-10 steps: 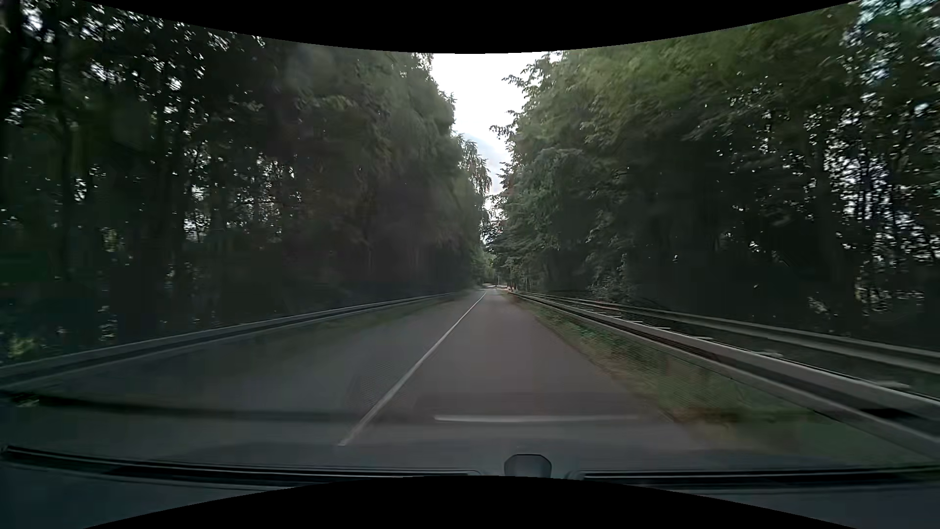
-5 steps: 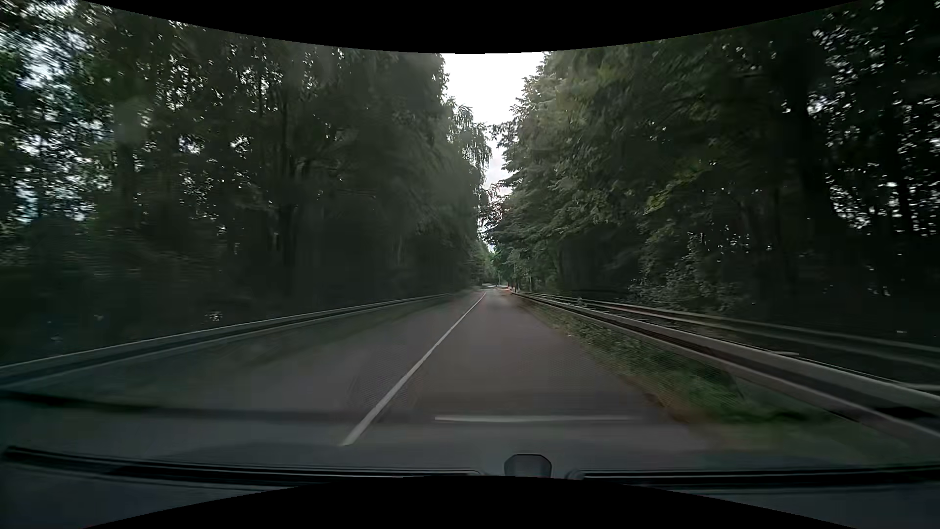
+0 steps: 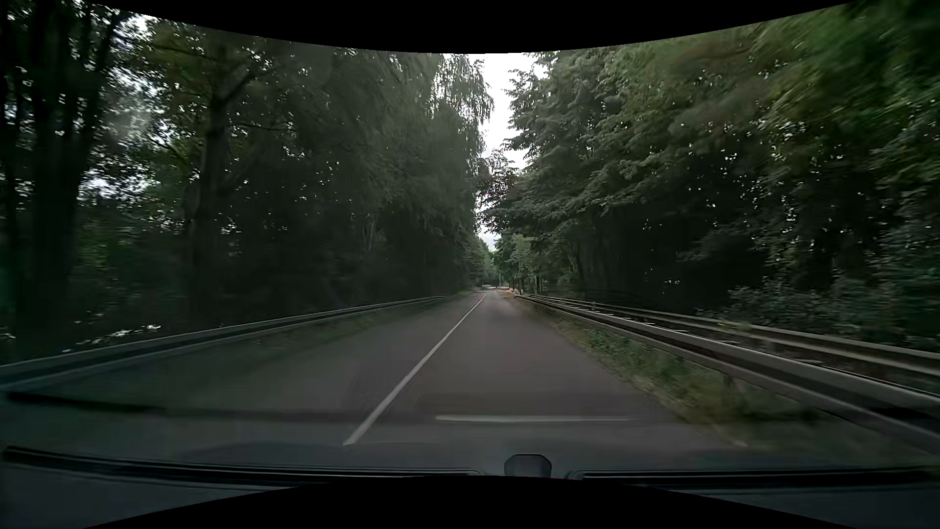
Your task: Follow the waypoints while adhering to traffic rules and regulations
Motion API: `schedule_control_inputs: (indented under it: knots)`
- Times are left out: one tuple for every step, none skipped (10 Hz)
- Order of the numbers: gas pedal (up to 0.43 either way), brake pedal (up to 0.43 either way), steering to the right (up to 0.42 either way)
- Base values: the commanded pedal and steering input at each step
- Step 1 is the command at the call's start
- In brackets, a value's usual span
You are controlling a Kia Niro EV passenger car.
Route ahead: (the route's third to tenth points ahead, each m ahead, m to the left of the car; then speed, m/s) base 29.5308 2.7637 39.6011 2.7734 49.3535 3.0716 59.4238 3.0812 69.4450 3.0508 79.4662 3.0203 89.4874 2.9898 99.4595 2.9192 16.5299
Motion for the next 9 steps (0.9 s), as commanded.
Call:
schedule_control_inputs:
  knots:
    - [0.138,0.0,-0.002]
    - [0.138,0.0,-0.002]
    - [0.13,0.0,-0.002]
    - [0.11,0.0,-0.002]
    - [0.079,0.0,-0.002]
    - [0.059,0.0,-0.002]
    - [0.047,0.0,-0.002]
    - [0.047,0.0,-0.002]
    - [0.039,0.0,-0.002]
